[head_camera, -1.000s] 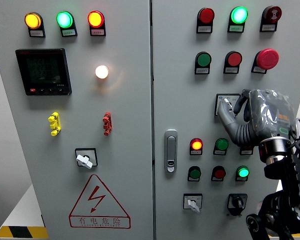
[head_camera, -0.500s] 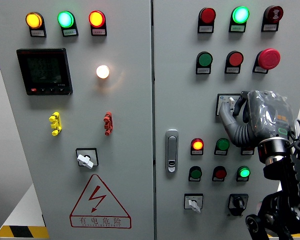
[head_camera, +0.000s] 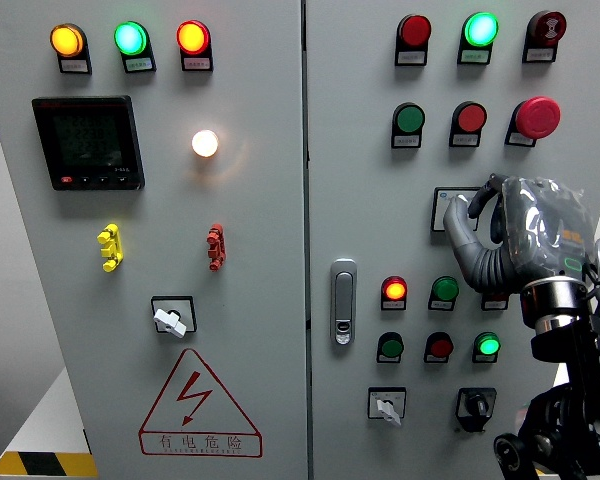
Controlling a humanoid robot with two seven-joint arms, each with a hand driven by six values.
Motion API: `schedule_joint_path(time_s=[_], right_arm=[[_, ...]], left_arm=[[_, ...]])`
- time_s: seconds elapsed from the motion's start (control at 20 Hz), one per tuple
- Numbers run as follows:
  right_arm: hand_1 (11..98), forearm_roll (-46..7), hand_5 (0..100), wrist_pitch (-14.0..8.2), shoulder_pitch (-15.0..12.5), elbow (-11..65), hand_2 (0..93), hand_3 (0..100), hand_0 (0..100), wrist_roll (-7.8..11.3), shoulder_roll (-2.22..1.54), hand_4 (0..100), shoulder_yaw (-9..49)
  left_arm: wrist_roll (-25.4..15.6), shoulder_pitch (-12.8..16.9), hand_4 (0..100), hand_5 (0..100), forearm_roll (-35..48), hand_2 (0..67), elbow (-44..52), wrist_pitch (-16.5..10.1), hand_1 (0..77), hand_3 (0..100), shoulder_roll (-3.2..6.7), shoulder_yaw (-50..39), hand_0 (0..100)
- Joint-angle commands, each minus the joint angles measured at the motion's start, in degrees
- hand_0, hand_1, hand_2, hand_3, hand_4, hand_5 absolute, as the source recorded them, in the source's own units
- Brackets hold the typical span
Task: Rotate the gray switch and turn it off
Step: 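Open the right hand and pull it back from the knob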
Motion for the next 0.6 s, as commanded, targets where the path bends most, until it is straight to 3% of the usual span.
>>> schedule_joint_path(time_s=[0.0, 0.3, 0.4, 0.55], right_arm=[[31.5, 0.1, 92, -0.1, -1.6, 2.2, 61.4, 93, 68, 0.23, -0.01, 75, 0.1], [32.0, 0.1, 85, -0.1, -6.5, 8.7, 55.2, 76, 69, 1.99, -0.01, 60, 0.5], [32.2, 0.1, 81, 0.0, -8.4, 11.0, 52.1, 69, 69, 3.91, -0.01, 55, 0.6], [33.0, 0.1, 71, 0.1, -10.7, 14.1, 47.1, 59, 68, 4.45, -0.01, 44, 0.8]], left_arm=[[0.0, 0.0, 10, 12, 0.0, 13.2, 0.0, 0.0, 0.0, 18, -0.01, 0.0, 0], [0.0, 0.0, 10, 12, 0.0, 13.2, 0.0, 0.0, 0.0, 18, -0.01, 0.0, 0], [0.0, 0.0, 10, 12, 0.0, 13.2, 0.0, 0.0, 0.0, 18, -0.01, 0.0, 0], [0.0, 0.0, 10, 12, 0.0, 13.2, 0.0, 0.0, 0.0, 18, 0.08, 0.0, 0]])
